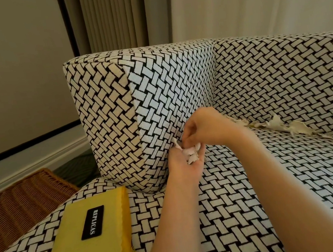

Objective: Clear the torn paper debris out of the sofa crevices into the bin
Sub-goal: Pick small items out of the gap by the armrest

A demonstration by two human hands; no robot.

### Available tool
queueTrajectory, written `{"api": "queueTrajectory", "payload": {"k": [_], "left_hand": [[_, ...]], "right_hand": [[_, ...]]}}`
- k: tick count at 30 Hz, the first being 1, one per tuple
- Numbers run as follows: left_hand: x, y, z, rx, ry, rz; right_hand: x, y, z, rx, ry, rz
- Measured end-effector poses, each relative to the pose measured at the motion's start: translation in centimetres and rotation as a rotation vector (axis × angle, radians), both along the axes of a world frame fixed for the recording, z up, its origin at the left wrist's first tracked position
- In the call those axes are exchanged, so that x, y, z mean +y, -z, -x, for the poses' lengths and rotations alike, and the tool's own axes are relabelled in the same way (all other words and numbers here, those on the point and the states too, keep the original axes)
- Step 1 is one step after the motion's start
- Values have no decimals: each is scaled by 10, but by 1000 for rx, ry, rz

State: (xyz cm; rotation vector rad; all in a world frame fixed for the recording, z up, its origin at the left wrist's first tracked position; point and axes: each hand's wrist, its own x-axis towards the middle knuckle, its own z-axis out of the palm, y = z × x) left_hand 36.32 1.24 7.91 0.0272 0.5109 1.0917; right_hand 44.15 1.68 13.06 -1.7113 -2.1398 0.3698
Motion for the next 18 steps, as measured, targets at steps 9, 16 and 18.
{"api": "queueTrajectory", "payload": {"k": [9, 16, 18], "left_hand": [[7, 0, -3, 94, 19, 80], [3, -3, 2, 93, -5, 74], [4, -1, 3, 103, 0, 64]], "right_hand": [[0, 4, -44, 505, 108, 58], [14, 43, -48, 62, 241, 130], [17, 44, -44, 39, 261, 126]]}}
